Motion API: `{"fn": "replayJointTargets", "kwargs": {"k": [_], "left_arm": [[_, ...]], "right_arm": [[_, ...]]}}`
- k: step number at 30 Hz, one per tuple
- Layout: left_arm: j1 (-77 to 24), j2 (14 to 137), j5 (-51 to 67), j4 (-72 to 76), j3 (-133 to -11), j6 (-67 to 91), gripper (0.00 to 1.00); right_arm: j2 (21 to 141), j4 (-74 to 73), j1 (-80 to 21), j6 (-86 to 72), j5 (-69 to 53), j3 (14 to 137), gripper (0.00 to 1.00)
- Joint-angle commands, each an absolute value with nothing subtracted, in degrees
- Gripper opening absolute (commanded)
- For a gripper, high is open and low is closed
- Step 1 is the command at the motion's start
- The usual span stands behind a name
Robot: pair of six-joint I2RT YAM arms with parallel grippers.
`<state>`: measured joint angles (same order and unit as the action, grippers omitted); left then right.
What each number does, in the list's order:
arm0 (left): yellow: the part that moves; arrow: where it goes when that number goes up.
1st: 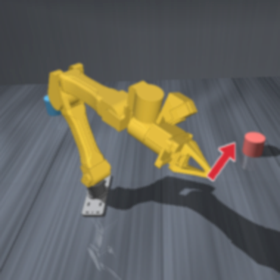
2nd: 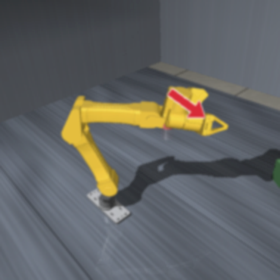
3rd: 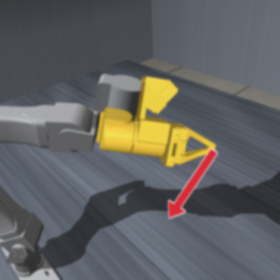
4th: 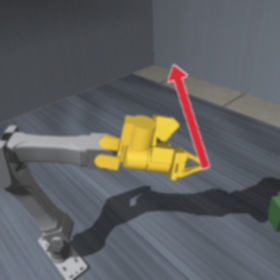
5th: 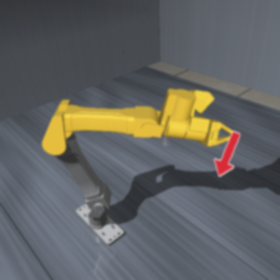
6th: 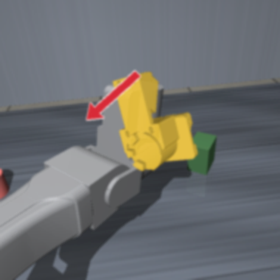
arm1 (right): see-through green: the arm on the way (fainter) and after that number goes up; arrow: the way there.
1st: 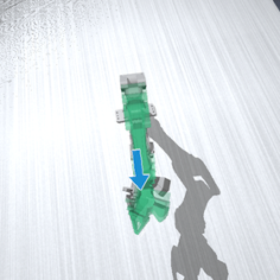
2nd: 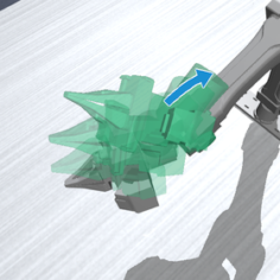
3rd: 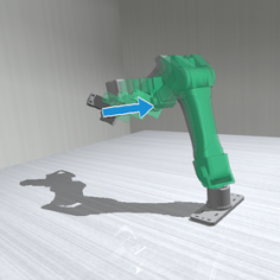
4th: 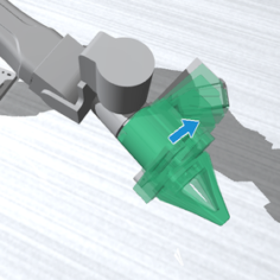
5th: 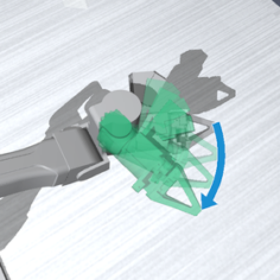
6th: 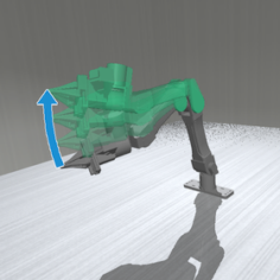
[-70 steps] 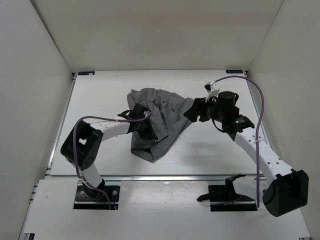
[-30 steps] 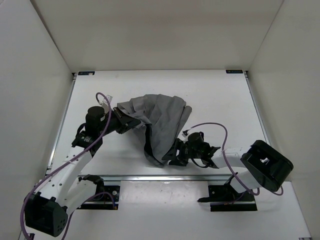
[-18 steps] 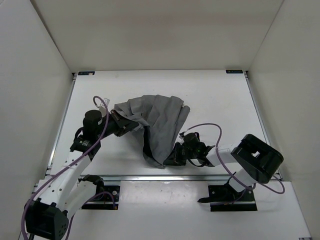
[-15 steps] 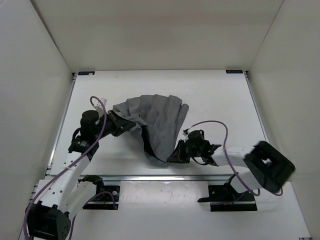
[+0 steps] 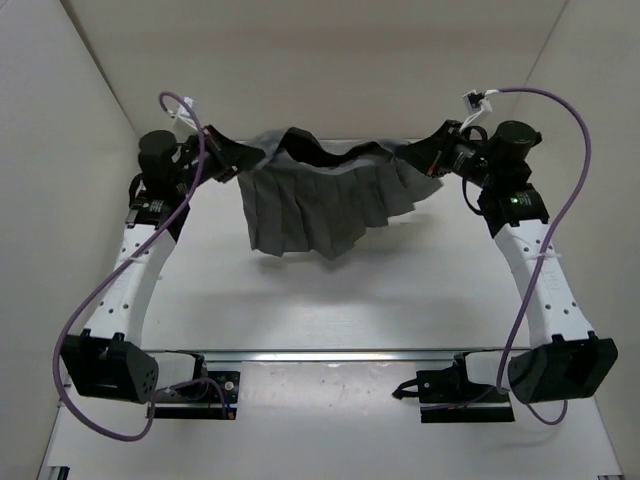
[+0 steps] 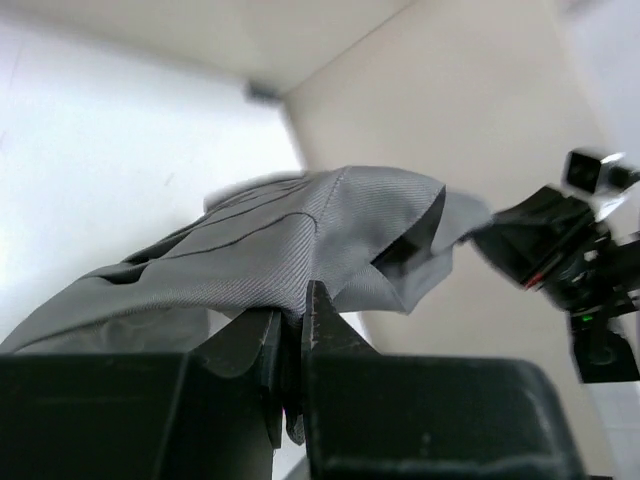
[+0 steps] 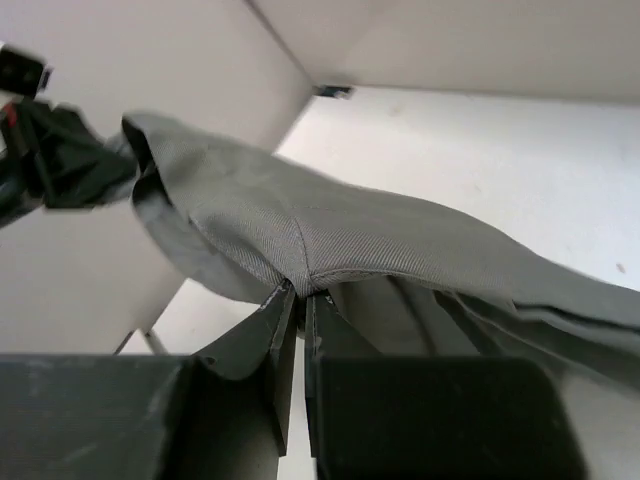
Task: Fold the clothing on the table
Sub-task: Flatten the skirt out
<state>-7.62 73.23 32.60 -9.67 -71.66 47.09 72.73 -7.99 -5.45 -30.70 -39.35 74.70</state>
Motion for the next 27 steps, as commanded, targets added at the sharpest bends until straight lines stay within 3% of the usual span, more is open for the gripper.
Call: {"fn": "replayJointTargets", "kwargs": {"k": [1,6,12,22,24,27], "left_arm": [[-4.9,68.0,37.1,-2.3,-75.2,51.6,0.0],[-2.0,58.4,37.5,10.3,-65.8,61.8,0.0],[-1.4,51.6,34.5,14.6,-61.9,68.1,0.0],[-0.3,68.4,39.2,26.4,-57.2,71.1,0.0],[-0.4,75.5,39.3,25.1,-63.5,68.9,0.0],[-0.8,83.9,40.8,16.8,-78.2,64.1,0.0]], "right_arm": [[70.0,-12.3,-3.8,-27.1,-46.2,78.5,0.0],[63.0,-11.4,1.3,-29.3,-54.0,78.8,0.0],[60.9,8.0,7.6,-49.2,-66.3,74.0,0.0],[79.2,18.9,5.1,-52.9,-67.9,76.7,0.0],[83.9,14.3,4.1,-48.6,-66.8,81.7,0.0],[92.7,3.5,3.5,-43.0,-66.4,101.8,0.0]]}}
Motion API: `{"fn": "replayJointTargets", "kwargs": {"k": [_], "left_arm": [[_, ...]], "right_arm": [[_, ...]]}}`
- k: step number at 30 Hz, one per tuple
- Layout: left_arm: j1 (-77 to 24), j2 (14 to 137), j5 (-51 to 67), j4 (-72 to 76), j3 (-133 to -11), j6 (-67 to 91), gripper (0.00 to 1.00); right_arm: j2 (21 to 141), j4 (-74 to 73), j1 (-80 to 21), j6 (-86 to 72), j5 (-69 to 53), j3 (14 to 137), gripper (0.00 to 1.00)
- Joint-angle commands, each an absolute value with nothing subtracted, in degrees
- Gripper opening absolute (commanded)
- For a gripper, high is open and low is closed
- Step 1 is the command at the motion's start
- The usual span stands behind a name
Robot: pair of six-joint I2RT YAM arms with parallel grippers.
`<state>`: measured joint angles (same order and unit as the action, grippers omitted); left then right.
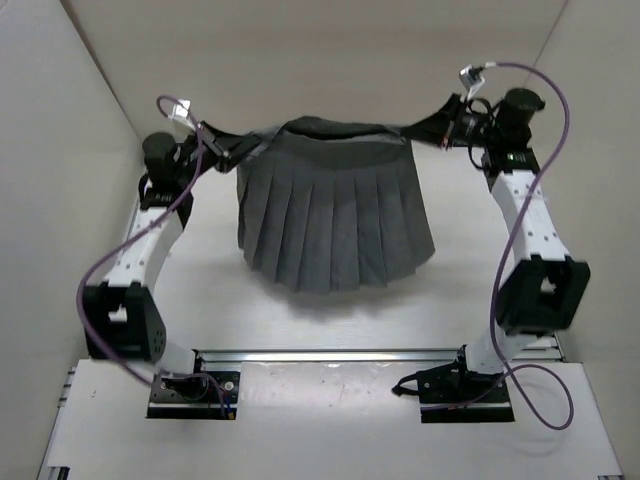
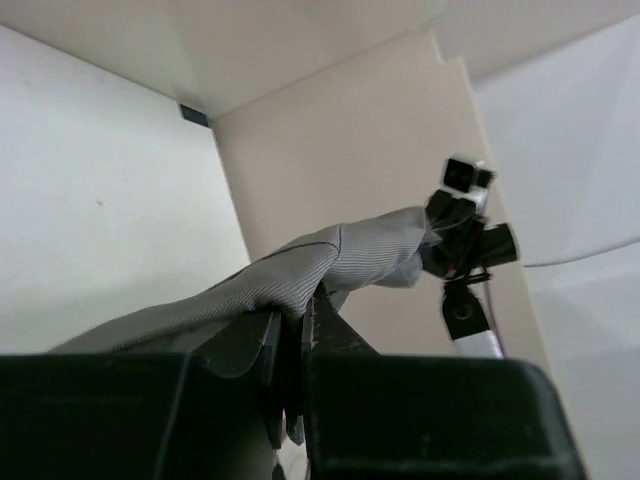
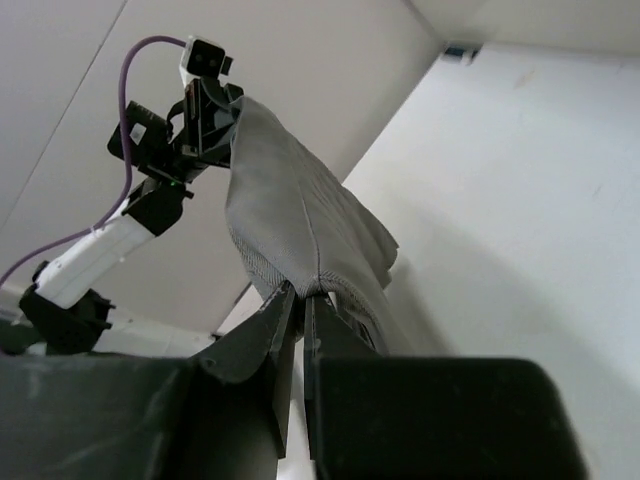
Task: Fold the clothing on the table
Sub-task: Flatten the skirt out, then fold the skirt
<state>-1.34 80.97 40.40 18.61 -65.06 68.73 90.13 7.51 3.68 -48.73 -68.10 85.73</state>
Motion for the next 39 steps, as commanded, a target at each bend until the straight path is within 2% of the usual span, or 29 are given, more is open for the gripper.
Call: {"fn": "replayJointTargets", "kwargs": {"k": [1,3,6,10,13,17,19,23,26,29,35,39], "left_arm": [[-0.8,86.7,41.0,15.1,-84.7,63.2,0.0],[-0.6,89.5,41.7,9.8,-92.2,61.2,0.0],[-0.3,90.0,41.1,8.2,-94.1,60.2,0.0],[-0.8,85.7,40.8,14.7,-76.5,61.6,0.0],[-2.0,82.9,40.9,21.2,-60.0,62.6,0.0],[-4.7,80.7,38.4,25.0,-39.0,61.9,0.0],[-5.7,79.7,36.9,24.6,-32.8,61.0,0.0],[-8.3,71.7,34.2,17.0,-22.9,58.1,0.0],[-9.8,62.9,29.6,6.2,-20.9,55.1,0.0],[-10.9,53.0,25.3,-3.3,-19.4,54.0,0.0],[-10.9,35.0,24.3,-12.4,-13.3,57.1,0.0],[-16.8,27.1,22.3,-17.2,-12.7,61.7,0.0]], "right_arm": [[96.1,1.4,3.8,-42.3,-66.4,105.8,0.01],[100.0,-5.2,4.1,-41.1,-66.4,118.2,0.0],[101.0,0.9,5.5,-45.6,-67.8,114.7,0.0],[100.0,9.7,5.4,-48.7,-72.2,100.4,0.0],[98.3,16.0,4.7,-48.1,-71.9,81.5,0.0],[94.9,13.2,1.9,-40.5,-66.4,66.1,0.0],[92.9,11.8,0.9,-38.8,-62.8,56.6,0.0],[84.0,8.4,-2.1,-39.2,-55.5,41.8,0.0],[75.1,3.0,-3.7,-38.8,-49.9,33.8,0.0],[65.8,-2.3,-2.2,-38.5,-49.3,26.9,0.0],[53.0,-15.3,-0.1,-34.7,-50.8,21.5,0.01],[43.8,-20.6,-1.0,-36.7,-51.7,19.3,0.01]]}}
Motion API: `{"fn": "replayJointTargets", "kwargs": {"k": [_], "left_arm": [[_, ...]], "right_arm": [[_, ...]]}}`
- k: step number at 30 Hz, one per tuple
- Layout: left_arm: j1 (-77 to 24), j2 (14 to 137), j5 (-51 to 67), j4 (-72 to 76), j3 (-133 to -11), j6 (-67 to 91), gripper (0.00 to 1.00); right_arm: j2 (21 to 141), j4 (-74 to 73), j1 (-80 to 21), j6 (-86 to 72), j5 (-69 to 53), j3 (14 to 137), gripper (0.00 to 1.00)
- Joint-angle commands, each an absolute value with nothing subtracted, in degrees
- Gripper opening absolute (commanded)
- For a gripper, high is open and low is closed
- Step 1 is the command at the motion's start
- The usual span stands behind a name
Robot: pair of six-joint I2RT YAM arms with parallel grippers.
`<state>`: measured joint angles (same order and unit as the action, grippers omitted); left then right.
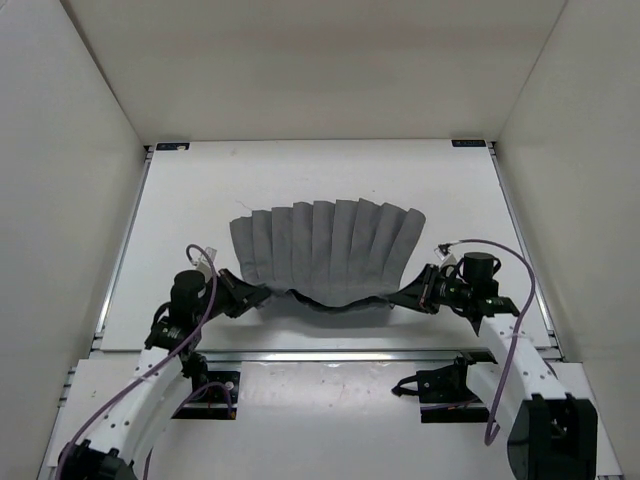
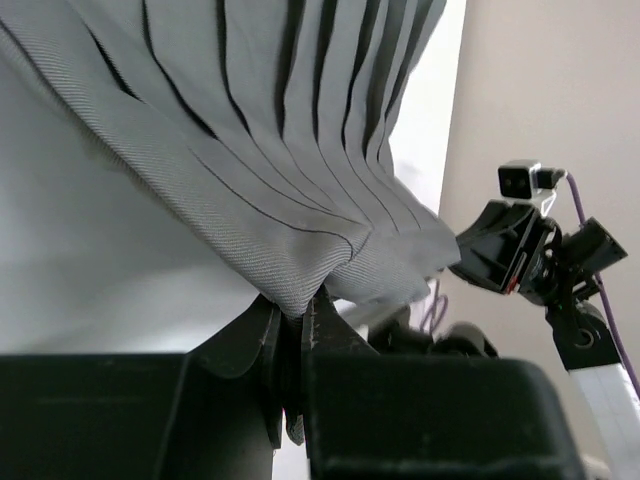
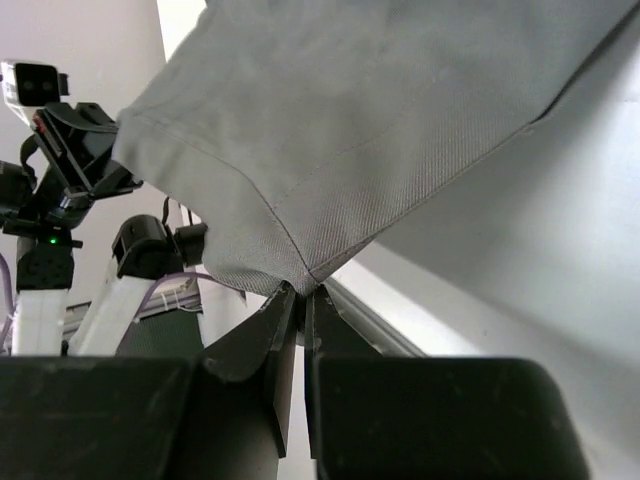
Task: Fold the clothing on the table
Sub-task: Fold the skirt
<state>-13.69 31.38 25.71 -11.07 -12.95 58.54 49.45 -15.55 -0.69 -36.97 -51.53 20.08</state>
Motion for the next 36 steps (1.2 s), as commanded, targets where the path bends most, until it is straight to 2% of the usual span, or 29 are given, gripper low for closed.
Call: {"fn": "replayJointTargets", "kwargs": {"k": [1,7,12,18,22,28,33,36], "left_arm": [[-17.0,23.7,20.8,-19.4,-12.3,63.2,0.0],[-14.4,11.5,22.7,-26.2,-12.4,67.4,0.0],[-14.8,18.3,20.2,-20.2,-14.8,66.9,0.0],[-10.5,35.0,14.3,-8.7,-18.2,62.4,0.0],[-8.4,47.0,14.0,-2.3,-22.5,59.2,0.0],[-8.4,68.7,16.2,2.4,-36.9,54.1,0.0],[-9.5,83.6,16.9,0.0,-50.0,50.8,0.08],[-9.9,92.8,20.0,0.7,-57.6,51.1,0.2]], "right_arm": [[42.3,-22.0,-1.2,-38.0,-52.1,18.9,0.0],[36.0,-29.0,-3.1,-37.5,-50.5,27.3,0.0],[43.0,-27.1,-3.5,-35.1,-49.0,35.9,0.0],[57.4,-7.1,2.9,-37.8,-53.7,34.4,0.0],[69.4,-2.8,4.5,-36.0,-52.4,36.6,0.0],[79.8,1.9,7.1,-36.1,-52.1,41.1,0.0],[85.7,2.6,8.6,-37.5,-49.7,45.8,0.0],[88.5,5.2,9.4,-40.2,-47.6,45.5,0.0]]}}
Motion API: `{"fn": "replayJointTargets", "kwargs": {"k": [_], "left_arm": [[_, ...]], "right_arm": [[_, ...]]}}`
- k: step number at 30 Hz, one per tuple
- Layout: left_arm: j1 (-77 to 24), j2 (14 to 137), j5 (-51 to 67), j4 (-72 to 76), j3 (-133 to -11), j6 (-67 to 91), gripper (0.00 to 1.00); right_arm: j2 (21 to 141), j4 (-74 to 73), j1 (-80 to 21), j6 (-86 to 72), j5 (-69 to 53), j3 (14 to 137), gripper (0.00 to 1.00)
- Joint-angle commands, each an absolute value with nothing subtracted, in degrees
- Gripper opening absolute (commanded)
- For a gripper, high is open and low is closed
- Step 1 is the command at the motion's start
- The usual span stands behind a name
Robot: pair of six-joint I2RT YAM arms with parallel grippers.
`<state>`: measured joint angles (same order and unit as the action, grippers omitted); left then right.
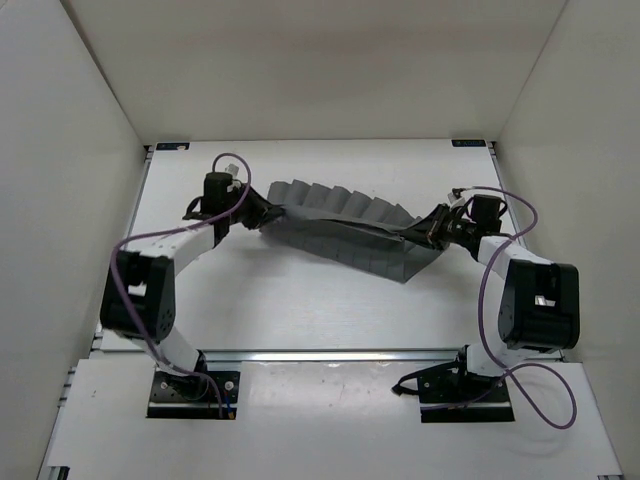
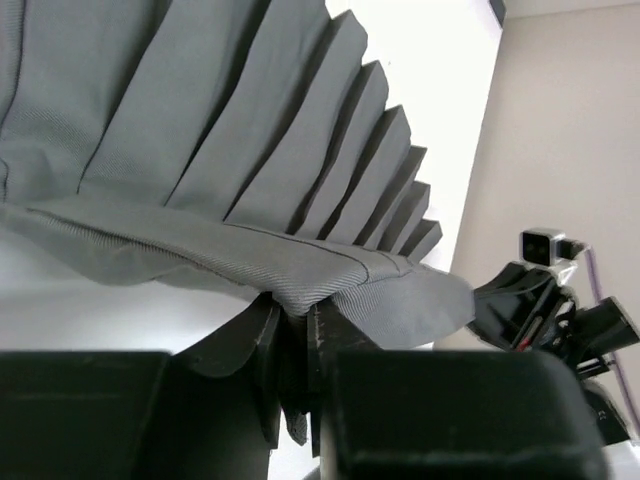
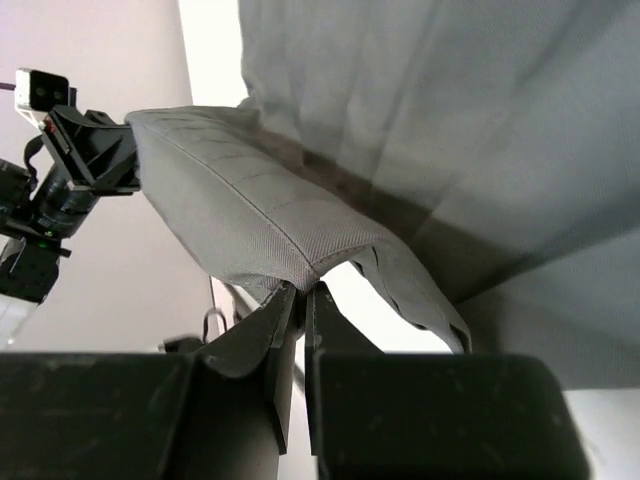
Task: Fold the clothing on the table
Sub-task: Fold the skirt
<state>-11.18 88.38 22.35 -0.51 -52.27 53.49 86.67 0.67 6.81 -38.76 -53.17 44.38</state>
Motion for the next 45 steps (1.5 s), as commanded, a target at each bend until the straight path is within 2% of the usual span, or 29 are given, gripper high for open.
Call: {"fn": "replayJointTargets", "kwargs": {"k": [1,4,5,6,7,8,13,17,20,25,31,35,40,45], "left_arm": [[-9.8,96.7,21.6,1.8,-60.4,51.8,0.23],[-9.4,104.1,24.8,6.3,-66.4,53.8,0.4],[-9.4,106.5,26.6,7.5,-67.9,55.2,0.4],[-9.1,107.3,27.9,9.9,-67.9,55.8,0.35],[-8.4,109.2,28.7,10.9,-68.3,56.6,0.21],[-8.8,110.2,29.4,10.7,-68.7,56.3,0.0],[-7.8,108.7,30.2,16.8,-63.3,57.7,0.0],[-7.6,106.9,29.8,14.9,-61.6,56.0,0.0],[-7.7,102.7,29.4,12.4,-58.2,54.3,0.0],[-7.3,84.8,28.0,8.5,-42.2,52.4,0.0],[-13.4,60.1,20.1,-9.7,-37.3,49.0,0.0],[-13.8,49.4,21.9,-14.3,-34.3,50.9,0.0],[-13.9,45.9,20.1,-18.0,-35.3,51.2,0.0],[-11.4,55.2,21.5,-12.7,-39.2,50.8,0.0]], "right_arm": [[89.7,5.7,9.9,-41.0,-47.1,46.0,0.0],[93.1,8.3,10.5,-43.2,-46.4,46.4,0.0],[93.9,9.0,10.4,-44.0,-46.5,46.5,0.0],[94.9,9.2,10.1,-43.8,-46.8,46.9,0.0],[95.3,8.8,9.8,-42.8,-46.4,47.7,0.0],[95.9,8.1,9.6,-42.2,-46.3,47.9,0.0],[97.6,7.1,8.4,-40.3,-48.0,49.5,0.0],[96.4,5.9,7.2,-39.0,-47.9,49.6,0.0],[94.1,2.9,6.2,-37.5,-47.5,48.7,0.01],[86.5,-6.0,5.0,-31.9,-45.9,47.6,0.0],[74.8,-14.0,6.5,-28.8,-46.2,45.4,0.0],[68.9,-17.3,6.9,-27.9,-47.5,44.1,0.0],[63.4,-22.0,7.7,-26.5,-48.3,43.5,0.0],[65.8,-21.7,10.2,-25.8,-48.4,47.8,0.01]]}}
